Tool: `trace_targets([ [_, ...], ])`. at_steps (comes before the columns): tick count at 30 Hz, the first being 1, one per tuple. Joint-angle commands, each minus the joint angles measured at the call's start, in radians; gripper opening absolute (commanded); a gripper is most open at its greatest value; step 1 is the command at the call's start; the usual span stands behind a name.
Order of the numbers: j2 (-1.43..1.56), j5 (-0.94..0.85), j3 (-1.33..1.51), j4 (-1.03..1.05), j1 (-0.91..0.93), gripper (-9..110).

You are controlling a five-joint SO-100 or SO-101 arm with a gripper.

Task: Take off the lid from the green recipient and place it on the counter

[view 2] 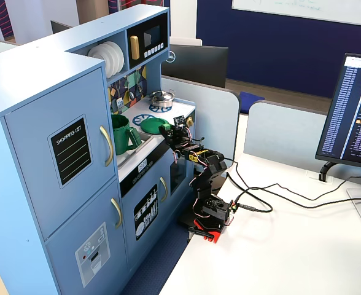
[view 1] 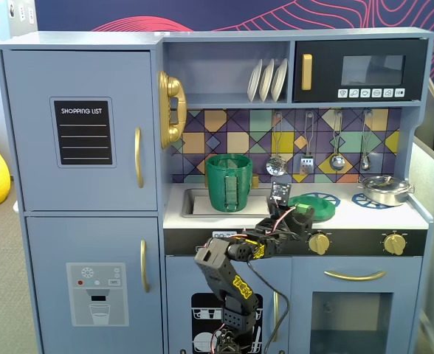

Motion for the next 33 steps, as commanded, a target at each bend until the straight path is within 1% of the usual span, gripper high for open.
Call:
trace_targets([
  [1, -0.031, -0.017, -0.038, -0.081, 0.026, 0],
  [2, -0.032, -0.011, -0.037, -0.091, 0.029, 1],
  [4, -0.021, 0.044, -0.034, -0.097, 0.031, 15],
  [5, -0.014, 0.055, -0.032, -0.097, 0.032, 18],
  [9, 0.029, 0.078, -0.031, -0.066, 0.035, 26],
  [14, 0.178, 0.092, -0.029, 0.086, 0.021, 26],
  [23, 0.715, 0.101, 0.002, 0.706, -0.138, 26],
  [27, 0.867, 0.080, 0.080, 0.844, -0.232, 25],
  [30, 1.008, 0.064, 0.141, 0.980, -0.341, 24],
  [33, 1.051, 0.035, 0.193, 0.983, -0.426, 24],
])
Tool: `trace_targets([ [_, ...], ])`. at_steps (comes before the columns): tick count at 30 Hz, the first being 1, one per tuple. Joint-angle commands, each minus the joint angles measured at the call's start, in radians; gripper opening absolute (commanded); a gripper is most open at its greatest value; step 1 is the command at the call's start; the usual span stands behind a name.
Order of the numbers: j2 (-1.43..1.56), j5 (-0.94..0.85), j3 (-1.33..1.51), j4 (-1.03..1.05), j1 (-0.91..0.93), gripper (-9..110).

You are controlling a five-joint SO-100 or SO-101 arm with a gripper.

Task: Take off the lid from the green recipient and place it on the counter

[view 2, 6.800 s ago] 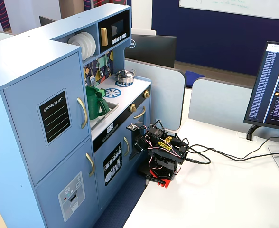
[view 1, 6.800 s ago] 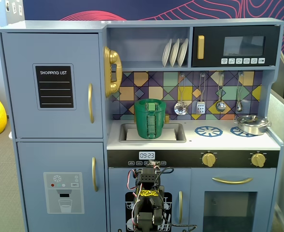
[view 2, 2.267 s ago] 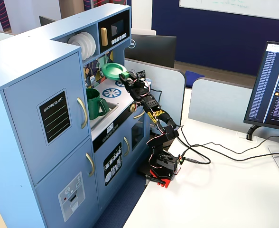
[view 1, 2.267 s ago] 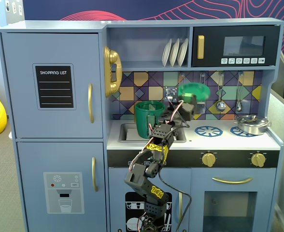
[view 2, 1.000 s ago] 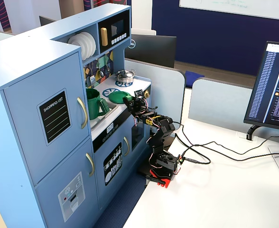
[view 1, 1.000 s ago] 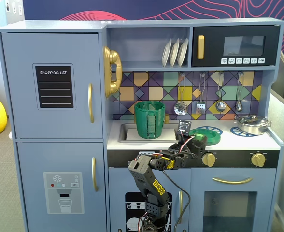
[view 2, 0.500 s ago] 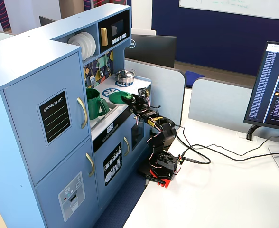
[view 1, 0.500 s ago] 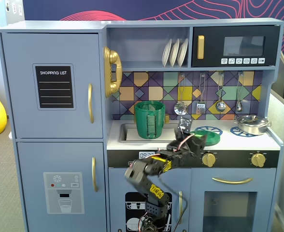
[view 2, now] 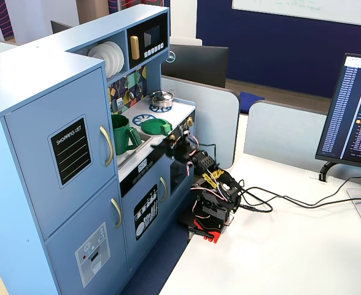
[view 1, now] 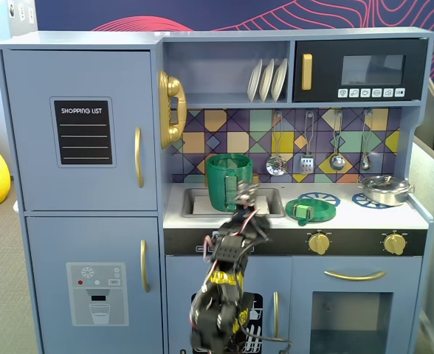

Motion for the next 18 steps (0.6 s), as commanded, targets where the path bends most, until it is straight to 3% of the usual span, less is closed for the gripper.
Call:
trace_targets([
  [1, 0.074, -0.032, 0.018, 0.023, -0.114, 23],
  [5, 0.078, -0.051, 0.054, 0.060, -0.170, 22],
  [13, 0.077, -0.083, 0.331, -0.087, -0.235, 18],
  [18, 0.078, -0.032, 0.331, 0.121, -0.273, 13],
])
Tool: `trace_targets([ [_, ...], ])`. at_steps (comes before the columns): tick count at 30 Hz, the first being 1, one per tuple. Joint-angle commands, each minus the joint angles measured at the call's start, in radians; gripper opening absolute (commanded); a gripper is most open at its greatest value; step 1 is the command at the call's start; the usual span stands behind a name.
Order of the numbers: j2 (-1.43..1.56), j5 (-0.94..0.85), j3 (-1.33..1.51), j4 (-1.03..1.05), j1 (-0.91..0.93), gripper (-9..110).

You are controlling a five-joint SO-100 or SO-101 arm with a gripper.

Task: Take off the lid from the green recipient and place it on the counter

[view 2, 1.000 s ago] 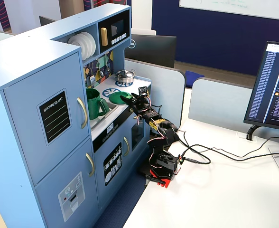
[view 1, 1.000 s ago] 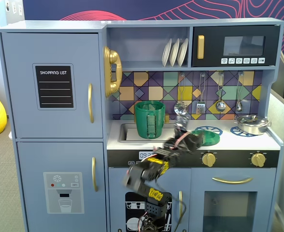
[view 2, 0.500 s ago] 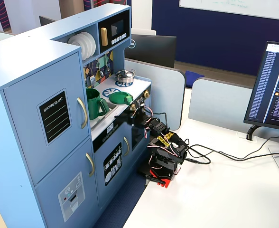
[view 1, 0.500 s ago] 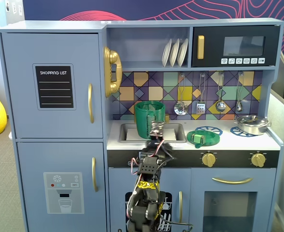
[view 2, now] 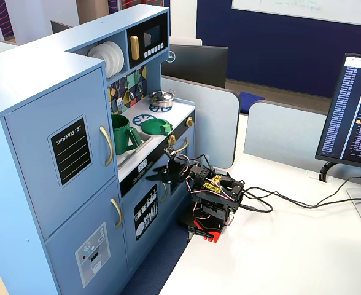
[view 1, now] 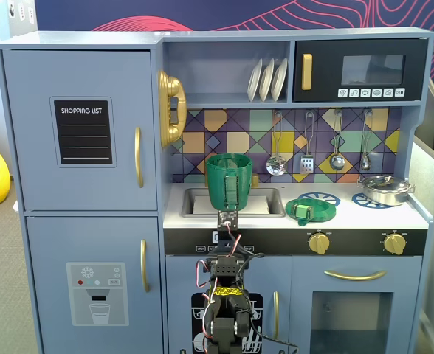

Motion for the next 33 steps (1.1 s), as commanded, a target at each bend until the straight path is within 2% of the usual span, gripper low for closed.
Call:
trace_targets([
  [1, 0.020, 0.029, -0.003, 0.120, -0.025, 13],
  [5, 0.020, -0.034, -0.003, 0.379, 0.002, 13],
  [8, 0.020, 0.086, -0.003, 0.529, -0.012, 13],
  [13, 0.020, 0.135, -0.003, 0.778, -0.029, 13],
  [21, 0.017, 0.351, -0.002, 1.051, -0.118, 12],
  [33, 0.020, 0.348, -0.002, 1.052, 0.020, 12],
])
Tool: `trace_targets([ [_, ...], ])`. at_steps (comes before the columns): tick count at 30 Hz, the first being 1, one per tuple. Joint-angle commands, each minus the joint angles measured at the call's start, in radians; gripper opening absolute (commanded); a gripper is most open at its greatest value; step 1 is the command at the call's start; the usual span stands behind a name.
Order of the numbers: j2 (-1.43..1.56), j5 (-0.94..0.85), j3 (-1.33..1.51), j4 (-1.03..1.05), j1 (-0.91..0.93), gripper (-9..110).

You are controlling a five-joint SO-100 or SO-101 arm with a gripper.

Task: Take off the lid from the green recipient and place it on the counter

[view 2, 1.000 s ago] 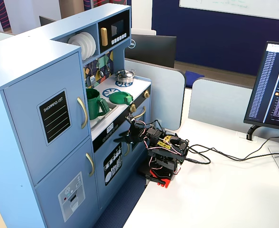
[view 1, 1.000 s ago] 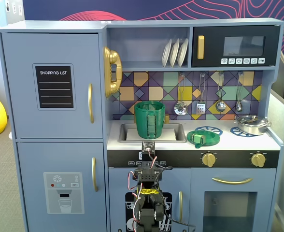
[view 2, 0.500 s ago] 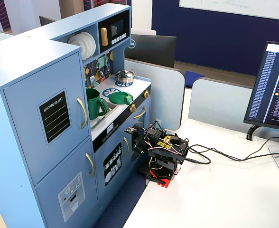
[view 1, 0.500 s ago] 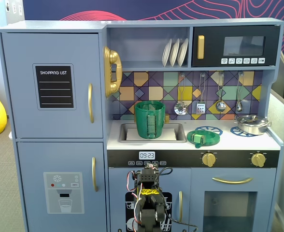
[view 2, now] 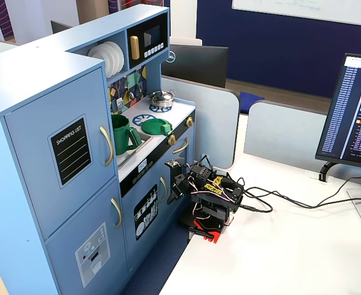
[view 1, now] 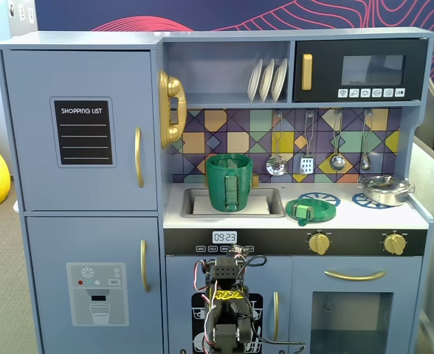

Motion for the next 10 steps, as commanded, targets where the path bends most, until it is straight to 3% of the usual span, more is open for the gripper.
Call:
trace_targets([
  [1, -0.009, 0.020, 0.009, 0.175, 0.034, 12],
  [10, -0.009, 0.014, 0.009, 0.176, 0.034, 12],
])
